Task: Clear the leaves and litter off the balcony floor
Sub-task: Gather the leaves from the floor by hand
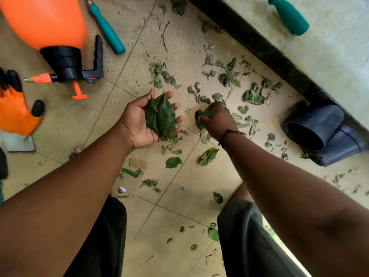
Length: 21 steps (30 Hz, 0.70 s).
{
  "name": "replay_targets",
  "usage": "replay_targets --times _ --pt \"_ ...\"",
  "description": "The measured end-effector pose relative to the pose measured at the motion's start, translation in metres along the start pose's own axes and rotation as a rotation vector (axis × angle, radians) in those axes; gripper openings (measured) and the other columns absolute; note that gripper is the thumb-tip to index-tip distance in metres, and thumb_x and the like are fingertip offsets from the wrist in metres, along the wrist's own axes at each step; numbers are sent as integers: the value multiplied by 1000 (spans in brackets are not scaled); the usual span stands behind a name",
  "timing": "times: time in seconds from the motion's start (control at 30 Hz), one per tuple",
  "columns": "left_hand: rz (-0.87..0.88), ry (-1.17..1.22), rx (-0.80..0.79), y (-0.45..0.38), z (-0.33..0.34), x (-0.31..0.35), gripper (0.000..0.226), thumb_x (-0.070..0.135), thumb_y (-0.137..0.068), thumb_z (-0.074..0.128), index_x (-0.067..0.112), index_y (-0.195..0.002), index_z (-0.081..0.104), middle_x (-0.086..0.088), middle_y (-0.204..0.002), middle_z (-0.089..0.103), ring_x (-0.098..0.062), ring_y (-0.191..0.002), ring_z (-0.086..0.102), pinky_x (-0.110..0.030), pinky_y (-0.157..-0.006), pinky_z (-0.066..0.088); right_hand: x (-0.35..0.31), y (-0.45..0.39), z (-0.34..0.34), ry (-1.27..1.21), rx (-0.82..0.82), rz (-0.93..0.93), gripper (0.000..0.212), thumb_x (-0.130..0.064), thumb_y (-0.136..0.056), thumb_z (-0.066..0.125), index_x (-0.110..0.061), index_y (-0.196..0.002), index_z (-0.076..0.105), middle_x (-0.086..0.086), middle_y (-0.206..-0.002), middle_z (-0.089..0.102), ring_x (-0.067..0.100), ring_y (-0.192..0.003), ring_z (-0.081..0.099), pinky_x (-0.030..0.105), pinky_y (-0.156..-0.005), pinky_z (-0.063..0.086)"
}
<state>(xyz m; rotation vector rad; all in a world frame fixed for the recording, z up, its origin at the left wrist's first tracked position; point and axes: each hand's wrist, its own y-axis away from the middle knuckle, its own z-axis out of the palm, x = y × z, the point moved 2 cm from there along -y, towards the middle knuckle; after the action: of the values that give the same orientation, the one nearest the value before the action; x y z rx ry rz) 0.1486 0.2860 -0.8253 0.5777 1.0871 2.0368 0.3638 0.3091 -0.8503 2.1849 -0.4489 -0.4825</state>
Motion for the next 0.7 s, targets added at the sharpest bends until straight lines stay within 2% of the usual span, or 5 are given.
replay_targets --times 0.1,0.23,0.4,0.53,0.7 --pt "-10 -22 8 2 -5 0 43 53 -96 39 25 -105 70 -3 -101 70 -30 -94 68 -45 -79 56 4 -13 11 253 39 -108 50 -40 -88 62 -29 -132 40 10 -131 44 36 -98 61 43 -77 54" --pt "-13 -41 24 6 -13 2 44 53 -96 39 25 -100 73 -3 -102 70 -31 -97 66 -45 -79 56 10 -17 16 335 -14 -136 29 -34 -91 57 -24 -118 55 9 -120 48 33 -98 59 45 -80 54" --pt "-15 -51 61 4 -12 -5 42 54 -95 41 26 -103 71 -2 -103 70 -30 -96 67 -46 -79 56 48 -2 3 -150 23 24 13 -28 -84 67 -17 -86 60 8 -93 64 24 -81 60 34 -71 50" --pt "-22 -80 87 1 -6 -13 44 55 -95 41 27 -102 74 -2 -106 70 -30 -98 68 -47 -85 53 61 26 -22 -434 21 108 24 -18 -83 75 -18 -72 54 3 -73 59 15 -62 52 24 -53 39" --pt "-28 -114 101 -2 3 -16 44 56 -96 38 27 -109 69 -2 -107 71 -28 -99 67 -45 -87 51 11 73 -42 -719 -329 -38 14 -8 -83 74 -12 -86 62 8 -86 71 13 -64 61 25 -64 49"
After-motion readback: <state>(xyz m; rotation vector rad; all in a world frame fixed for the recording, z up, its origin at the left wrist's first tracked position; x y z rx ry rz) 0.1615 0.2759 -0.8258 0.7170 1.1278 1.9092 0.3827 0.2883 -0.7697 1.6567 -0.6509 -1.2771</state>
